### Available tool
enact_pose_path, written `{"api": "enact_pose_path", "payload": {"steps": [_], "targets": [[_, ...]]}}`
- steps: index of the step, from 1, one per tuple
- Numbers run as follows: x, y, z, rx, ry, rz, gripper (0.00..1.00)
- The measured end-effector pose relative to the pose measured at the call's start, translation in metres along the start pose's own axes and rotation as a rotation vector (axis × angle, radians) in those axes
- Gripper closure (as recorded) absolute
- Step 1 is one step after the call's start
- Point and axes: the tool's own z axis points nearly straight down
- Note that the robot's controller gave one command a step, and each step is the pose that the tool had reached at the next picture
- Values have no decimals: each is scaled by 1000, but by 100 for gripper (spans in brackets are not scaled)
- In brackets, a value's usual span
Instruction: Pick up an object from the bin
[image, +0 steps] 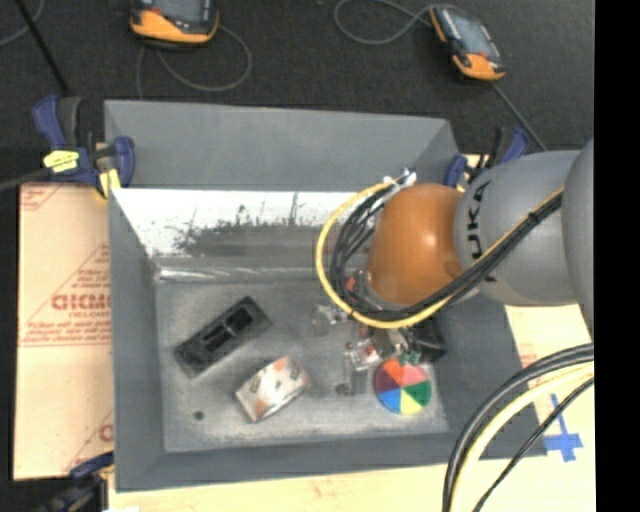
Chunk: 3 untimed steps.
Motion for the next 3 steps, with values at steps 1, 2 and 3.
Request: {"api": "enact_pose_path", "payload": {"steps": [1, 2, 3], "targets": [[1, 21, -1, -5, 24, -8, 0], [11, 44, -36, -2, 0, 62, 0], [-2, 85, -2, -1, 5, -6, 0]]}}
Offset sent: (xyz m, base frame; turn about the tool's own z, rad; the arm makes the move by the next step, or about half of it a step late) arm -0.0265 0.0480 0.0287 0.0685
